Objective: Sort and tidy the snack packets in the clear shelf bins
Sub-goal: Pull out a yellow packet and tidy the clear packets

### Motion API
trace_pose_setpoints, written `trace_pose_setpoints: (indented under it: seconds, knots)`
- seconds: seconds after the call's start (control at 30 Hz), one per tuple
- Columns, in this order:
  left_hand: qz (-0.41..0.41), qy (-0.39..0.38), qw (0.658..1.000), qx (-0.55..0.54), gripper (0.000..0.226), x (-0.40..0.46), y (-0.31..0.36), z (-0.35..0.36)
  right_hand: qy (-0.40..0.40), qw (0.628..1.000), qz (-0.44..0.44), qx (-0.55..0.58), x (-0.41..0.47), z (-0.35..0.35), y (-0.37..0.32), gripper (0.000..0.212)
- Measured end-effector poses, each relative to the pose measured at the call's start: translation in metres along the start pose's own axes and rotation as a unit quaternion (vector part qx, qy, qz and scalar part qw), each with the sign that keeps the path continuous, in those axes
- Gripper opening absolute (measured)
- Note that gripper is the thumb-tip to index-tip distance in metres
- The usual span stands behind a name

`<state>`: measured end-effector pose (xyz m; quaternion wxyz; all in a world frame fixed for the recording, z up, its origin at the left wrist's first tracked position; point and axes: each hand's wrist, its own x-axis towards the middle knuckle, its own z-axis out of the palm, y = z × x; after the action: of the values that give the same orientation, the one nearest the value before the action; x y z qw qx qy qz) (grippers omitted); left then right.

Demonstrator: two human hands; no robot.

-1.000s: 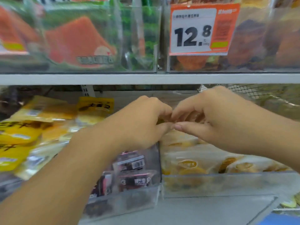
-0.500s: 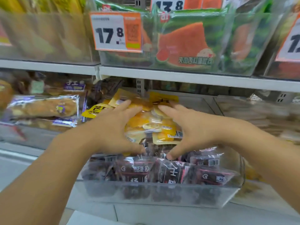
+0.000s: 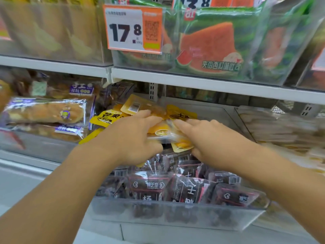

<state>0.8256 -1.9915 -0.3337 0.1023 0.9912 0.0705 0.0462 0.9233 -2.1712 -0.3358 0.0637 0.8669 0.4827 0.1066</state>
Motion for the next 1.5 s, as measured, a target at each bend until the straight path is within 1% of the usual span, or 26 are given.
trace_pose_setpoints:
  seconds: [0.07, 0.1, 0.2, 0.27, 0.3, 0.37, 0.43, 0.47, 0.5, 0.57, 0.6, 0.63, 0.67, 0.7, 0.73, 0.77, 0.8, 0.83, 0.9, 0.97, 1.07, 1.2, 1.27, 1.33, 1.4, 1.5]
  knots:
    - [-0.008, 0.0, 1.0, -0.018, 0.076, 0.0, 0.0, -0.001, 0.01, 1.0, 0.011, 0.012, -0.002, -0.004, 0.008, 0.054]
    - [-0.016, 0.001, 1.0, -0.025, 0.076, 0.0, -0.001, -0.001, 0.016, 1.0, 0.021, 0.013, -0.005, -0.007, 0.015, 0.05]
    - [-0.039, -0.009, 0.999, -0.025, 0.076, 0.002, -0.002, -0.002, 0.048, 0.997, 0.025, 0.062, -0.028, -0.014, 0.038, 0.053]
    - [-0.047, -0.018, 0.999, -0.016, 0.082, 0.004, -0.001, -0.001, 0.094, 0.987, 0.003, 0.133, -0.053, -0.022, 0.049, 0.06]
    - [-0.049, -0.024, 0.998, -0.008, 0.088, 0.005, -0.001, -0.001, 0.124, 0.975, -0.009, 0.182, -0.067, -0.026, 0.051, 0.065]
    - [-0.054, -0.047, 0.997, 0.02, 0.116, 0.006, 0.001, -0.002, 0.19, 0.95, -0.017, 0.248, -0.089, -0.031, 0.056, 0.075]
    - [-0.061, -0.071, 0.994, 0.062, 0.145, 0.006, 0.005, -0.004, 0.222, 0.93, 0.006, 0.294, -0.103, -0.029, 0.061, 0.071]
    - [-0.066, -0.077, 0.992, 0.079, 0.151, 0.006, 0.01, -0.007, 0.22, 0.914, 0.029, 0.34, -0.107, -0.029, 0.062, 0.065]
    - [-0.067, -0.073, 0.991, 0.087, 0.154, 0.007, 0.016, -0.01, 0.216, 0.886, 0.056, 0.407, -0.11, -0.03, 0.064, 0.057]
    - [-0.049, -0.042, 0.994, 0.09, 0.155, 0.006, 0.037, -0.016, 0.218, 0.8, 0.116, 0.547, -0.118, -0.033, 0.067, 0.045]
    - [-0.024, -0.016, 0.997, 0.076, 0.152, 0.005, 0.05, -0.019, 0.214, 0.754, 0.138, 0.605, -0.122, -0.034, 0.07, 0.039]
    - [0.009, 0.016, 0.999, 0.032, 0.143, 0.006, 0.061, -0.019, 0.2, 0.714, 0.149, 0.655, -0.127, -0.035, 0.071, 0.033]
    - [0.041, 0.038, 0.997, -0.047, 0.122, 0.007, 0.075, -0.018, 0.178, 0.679, 0.152, 0.696, -0.132, -0.035, 0.072, 0.029]
    - [0.079, 0.046, 0.983, -0.162, 0.092, 0.006, 0.09, -0.016, 0.15, 0.652, 0.149, 0.728, -0.139, -0.035, 0.073, 0.03]
    - [0.112, 0.033, 0.952, -0.282, 0.07, 0.007, 0.105, -0.012, 0.121, 0.637, 0.145, 0.747, -0.145, -0.034, 0.074, 0.033]
    - [0.141, 0.013, 0.911, -0.388, 0.053, 0.009, 0.119, -0.007, 0.096, 0.635, 0.142, 0.754, -0.152, -0.034, 0.076, 0.036]
    - [0.144, -0.004, 0.88, -0.453, 0.042, 0.01, 0.131, -0.002, 0.078, 0.643, 0.141, 0.749, -0.158, -0.035, 0.08, 0.037]
    - [0.146, -0.014, 0.859, -0.491, 0.034, 0.01, 0.141, -0.001, 0.07, 0.655, 0.141, 0.739, -0.166, -0.036, 0.085, 0.038]
    - [0.163, -0.023, 0.844, -0.511, 0.03, 0.01, 0.156, -0.001, 0.085, 0.673, 0.15, 0.719, -0.183, -0.039, 0.098, 0.034]
    - [0.189, -0.03, 0.841, -0.506, 0.031, 0.017, 0.169, -0.001, 0.113, 0.674, 0.173, 0.709, -0.2, -0.039, 0.111, 0.028]
    - [0.195, -0.026, 0.834, -0.515, 0.022, 0.033, 0.194, 0.003, 0.163, 0.671, 0.212, 0.692, -0.22, -0.036, 0.131, 0.027]
    - [0.192, 0.084, 0.865, -0.456, 0.034, 0.061, 0.225, 0.017, 0.258, 0.632, 0.259, 0.684, -0.242, -0.036, 0.162, 0.034]
    - [0.209, 0.17, 0.874, -0.405, 0.032, 0.07, 0.23, 0.026, 0.321, 0.636, 0.276, 0.645, -0.252, -0.034, 0.174, 0.032]
    - [0.257, 0.291, 0.878, -0.278, 0.033, 0.076, 0.232, 0.031, 0.406, 0.66, 0.295, 0.559, -0.262, -0.032, 0.186, 0.024]
    - [0.286, 0.382, 0.862, -0.169, 0.03, 0.076, 0.237, 0.032, 0.464, 0.705, 0.289, 0.453, -0.27, -0.032, 0.194, 0.015]
    - [0.296, 0.433, 0.845, -0.102, 0.023, 0.074, 0.245, 0.031, 0.463, 0.791, 0.263, 0.302, -0.275, -0.029, 0.202, 0.015]
